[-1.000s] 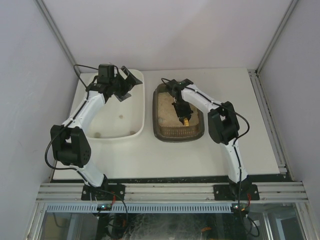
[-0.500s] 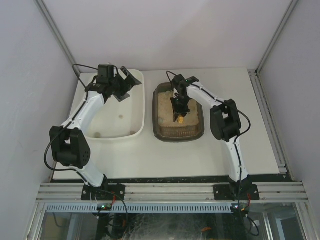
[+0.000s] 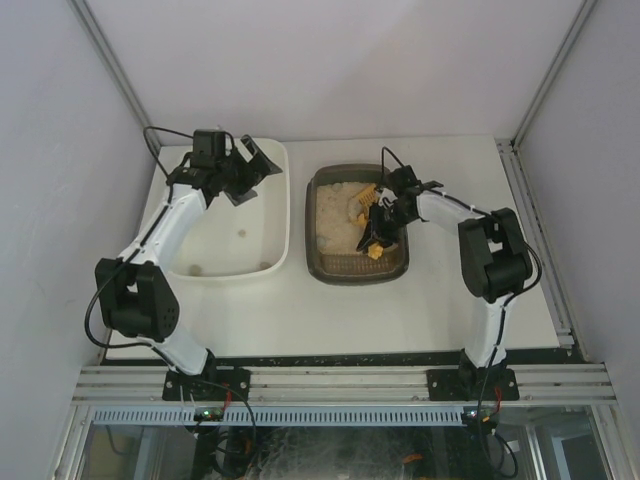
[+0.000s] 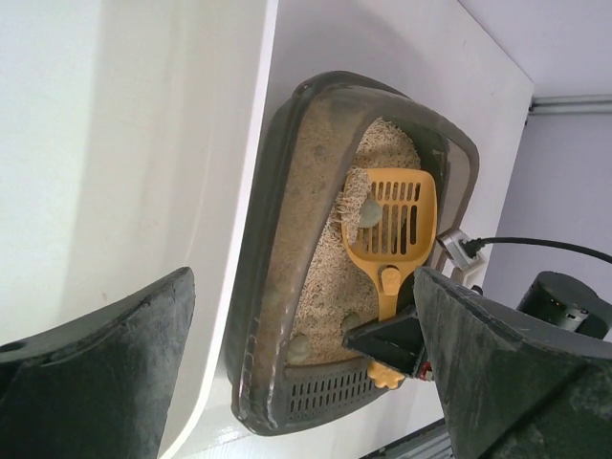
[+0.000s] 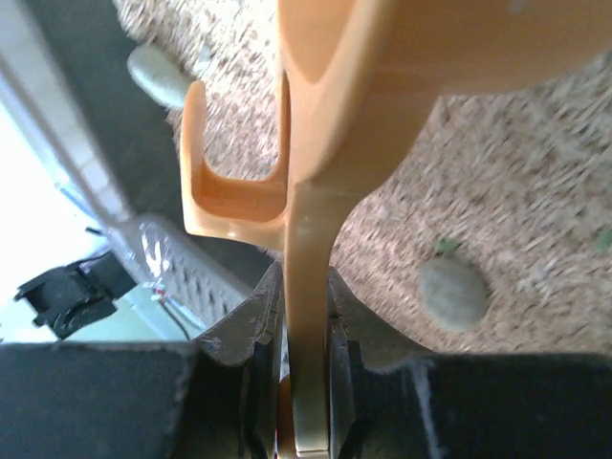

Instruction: Clean the litter box

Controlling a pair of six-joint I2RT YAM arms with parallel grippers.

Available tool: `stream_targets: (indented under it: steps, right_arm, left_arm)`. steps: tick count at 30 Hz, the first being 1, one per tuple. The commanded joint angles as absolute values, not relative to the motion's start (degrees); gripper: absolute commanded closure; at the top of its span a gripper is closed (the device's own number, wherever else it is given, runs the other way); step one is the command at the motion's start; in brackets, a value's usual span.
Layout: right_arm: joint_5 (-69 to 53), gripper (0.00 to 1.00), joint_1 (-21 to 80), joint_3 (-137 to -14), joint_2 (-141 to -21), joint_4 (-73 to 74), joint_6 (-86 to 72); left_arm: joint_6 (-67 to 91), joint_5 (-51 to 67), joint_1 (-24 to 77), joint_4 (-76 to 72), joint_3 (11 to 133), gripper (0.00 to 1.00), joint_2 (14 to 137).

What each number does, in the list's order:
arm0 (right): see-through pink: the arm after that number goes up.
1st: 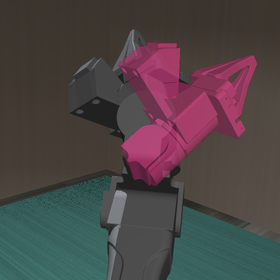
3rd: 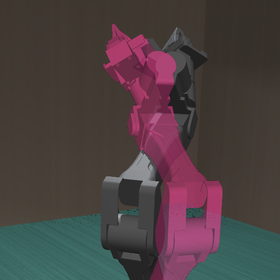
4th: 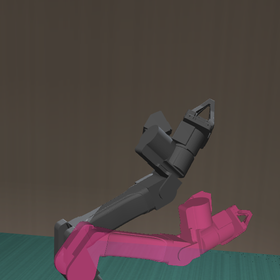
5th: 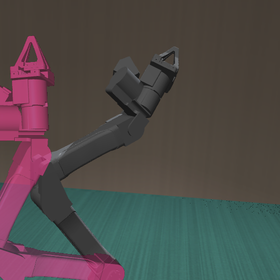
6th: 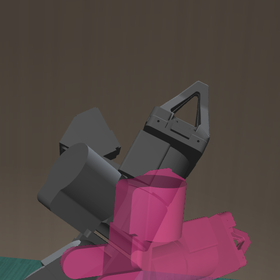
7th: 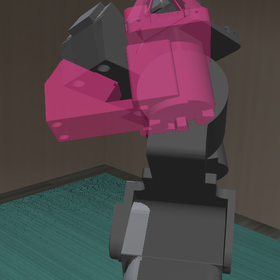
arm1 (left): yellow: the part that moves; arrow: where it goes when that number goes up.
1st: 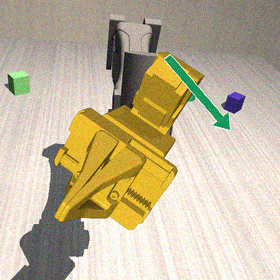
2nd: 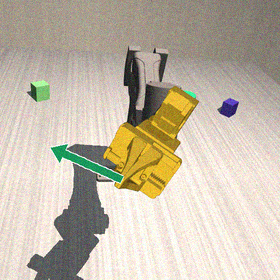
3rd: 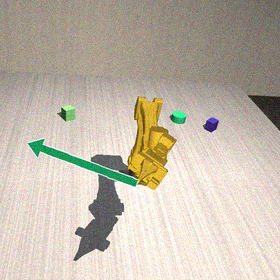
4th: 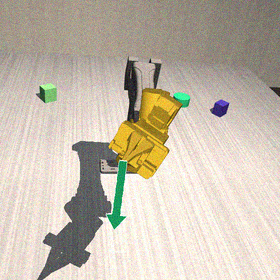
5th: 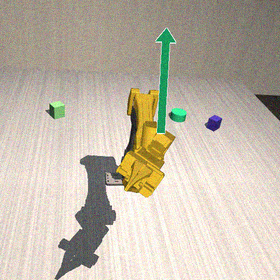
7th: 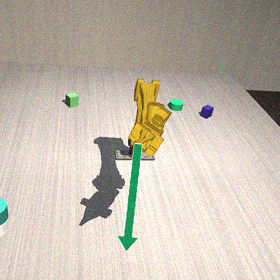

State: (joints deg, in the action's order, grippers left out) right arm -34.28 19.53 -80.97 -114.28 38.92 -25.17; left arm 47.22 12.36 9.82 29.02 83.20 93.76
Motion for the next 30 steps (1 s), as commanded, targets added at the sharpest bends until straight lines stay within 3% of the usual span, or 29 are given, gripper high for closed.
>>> stream_targets:
  steps: [1,9,20,26,30]
  right_arm:
    - [-42.46,1.0,20.13,-76.06,-106.78,28.9,-30.78]
    - [-53.11,1.0,19.6,-64.88,-100.73,9.77,-40.23]
    - [-63.19,1.0,17.95,-44.27,-99.91,-40.75,-58.58]
    - [-60.01,1.0,17.41,-33.61,-102.92,-81.57,-74.41]
    - [-60.17,1.0,18.66,-32.71,-105.14,-86.06,-74.15]
  left_arm:
    - [42.74,13.62,9.49,29.4,81.27,0.0,87.38]
    - [33.6,10.49,9.6,32.03,77.22,0.0,81.01]
    - [17.51,-0.77,9.67,35.79,75.12,0.01,77.74]
    - [12.68,-10.91,11.38,34.66,75.31,0.06,76.54]
    - [9.75,-16.43,14.45,34.49,76.04,0.06,76.85]
